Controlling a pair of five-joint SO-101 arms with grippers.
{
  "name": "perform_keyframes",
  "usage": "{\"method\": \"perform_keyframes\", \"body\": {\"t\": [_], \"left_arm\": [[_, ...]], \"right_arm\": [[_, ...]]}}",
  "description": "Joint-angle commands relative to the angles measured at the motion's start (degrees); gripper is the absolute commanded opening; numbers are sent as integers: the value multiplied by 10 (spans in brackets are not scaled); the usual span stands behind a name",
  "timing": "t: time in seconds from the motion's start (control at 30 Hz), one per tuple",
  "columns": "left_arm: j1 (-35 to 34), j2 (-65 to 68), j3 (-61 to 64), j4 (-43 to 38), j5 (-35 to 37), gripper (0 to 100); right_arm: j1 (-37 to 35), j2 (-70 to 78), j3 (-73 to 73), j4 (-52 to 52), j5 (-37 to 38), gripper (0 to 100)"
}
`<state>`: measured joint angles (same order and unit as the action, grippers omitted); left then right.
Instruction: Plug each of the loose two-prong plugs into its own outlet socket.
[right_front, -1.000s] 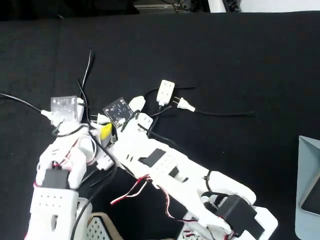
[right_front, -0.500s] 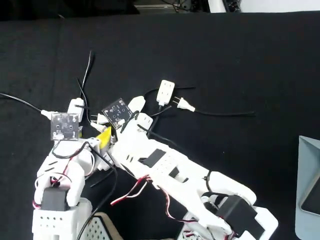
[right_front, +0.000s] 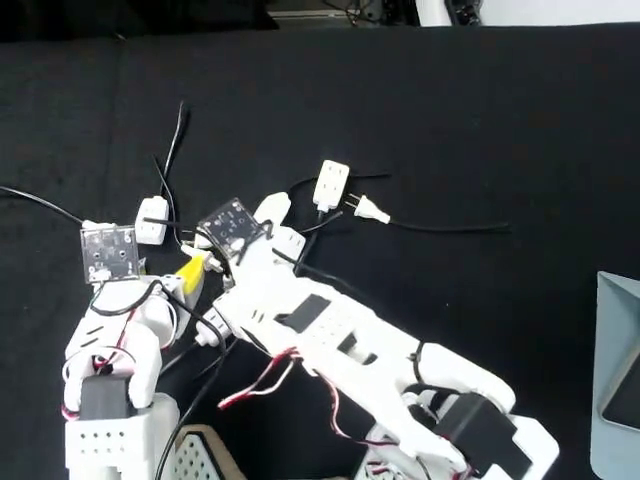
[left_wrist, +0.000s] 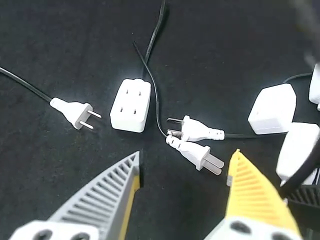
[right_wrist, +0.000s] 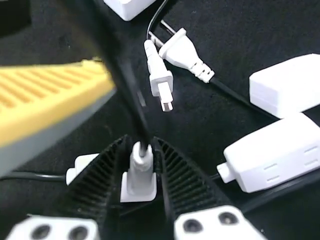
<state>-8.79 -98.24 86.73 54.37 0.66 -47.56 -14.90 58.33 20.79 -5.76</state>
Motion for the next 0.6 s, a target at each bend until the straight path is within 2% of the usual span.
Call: {"method": "perform_keyframes", "body": {"t": [0.0, 0.2, 0.33, 0.5, 0.57], "left_arm": [[-4, -4, -4, 0, 8, 283], [-5, -4, 6, -1, 7, 283], [-5, -4, 13, -1, 5, 283], [-5, -4, 19, -15, 5, 283], [-5, -4, 28, -27, 5, 283]], "right_arm": [[-12, 3, -20, 79, 9, 16], [-11, 3, -70, 140, -15, 18], [-11, 3, -72, 158, -25, 85], [-11, 2, -73, 158, -26, 26], [-11, -4, -73, 158, -27, 45]]}}
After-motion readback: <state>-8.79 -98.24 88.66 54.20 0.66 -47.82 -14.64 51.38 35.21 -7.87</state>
